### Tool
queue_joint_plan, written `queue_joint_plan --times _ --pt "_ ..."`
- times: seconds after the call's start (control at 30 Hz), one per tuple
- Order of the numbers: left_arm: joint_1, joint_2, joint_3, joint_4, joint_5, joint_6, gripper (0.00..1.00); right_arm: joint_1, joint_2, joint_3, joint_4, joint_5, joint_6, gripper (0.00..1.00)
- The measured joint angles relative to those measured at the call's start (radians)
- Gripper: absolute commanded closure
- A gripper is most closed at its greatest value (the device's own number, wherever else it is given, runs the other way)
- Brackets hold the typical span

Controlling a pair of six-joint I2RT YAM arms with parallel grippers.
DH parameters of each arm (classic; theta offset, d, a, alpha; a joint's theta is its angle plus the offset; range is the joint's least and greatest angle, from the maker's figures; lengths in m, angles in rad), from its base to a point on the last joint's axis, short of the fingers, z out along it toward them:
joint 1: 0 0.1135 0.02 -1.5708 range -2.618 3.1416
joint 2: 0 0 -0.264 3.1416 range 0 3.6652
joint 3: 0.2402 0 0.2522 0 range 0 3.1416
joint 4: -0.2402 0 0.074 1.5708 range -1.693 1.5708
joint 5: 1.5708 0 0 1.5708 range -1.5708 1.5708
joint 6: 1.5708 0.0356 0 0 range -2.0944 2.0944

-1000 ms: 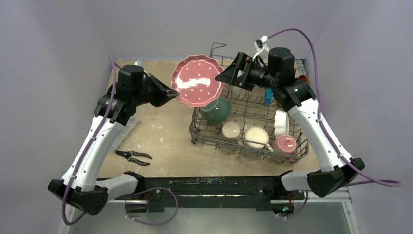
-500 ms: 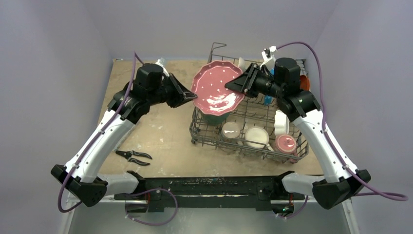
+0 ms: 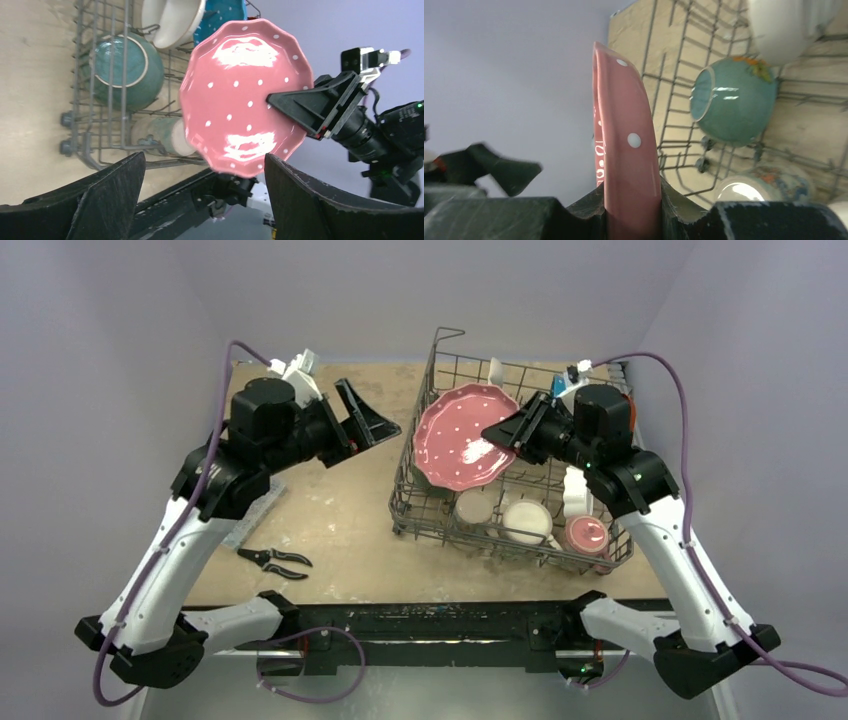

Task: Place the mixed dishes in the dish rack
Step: Insert the plate into the dish rack.

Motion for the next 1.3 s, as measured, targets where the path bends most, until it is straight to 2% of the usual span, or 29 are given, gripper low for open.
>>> queue_joint_plan --times 0.23,0.43,0.6,0.87,1.13,1.3 --pt "0.075 -0.071 0.036 -0.11 -0.053 0.134 0.15 0.0 0.057 0.187 -0.195 0.326 -0.156 1.0" --pt "0.138 -0.01 0.111 -0.18 -0.032 0.26 0.15 -0.002 0.134 0.263 -0.224 0.6 -0.33 1.0" --pt "0.152 0.026 0.163 -0.227 -0.02 0.409 0.15 -0.002 0.272 0.304 -0.251 0.781 -0.421 1.0" --pt "0.17 0.045 0.18 -0.255 -0.018 0.583 0.15 -0.002 0.423 0.354 -0.26 0.923 -0.55 1.0" --pt "0.17 0.038 0.154 -0.256 -0.026 0.636 0.15 -0.002 0.512 0.426 -0.167 1.033 -0.714 1.0" --pt "0.177 0.039 0.152 -0.255 -0.032 0.643 0.15 -0.002 0.613 0.474 -0.122 1.049 -0.754 1.0"
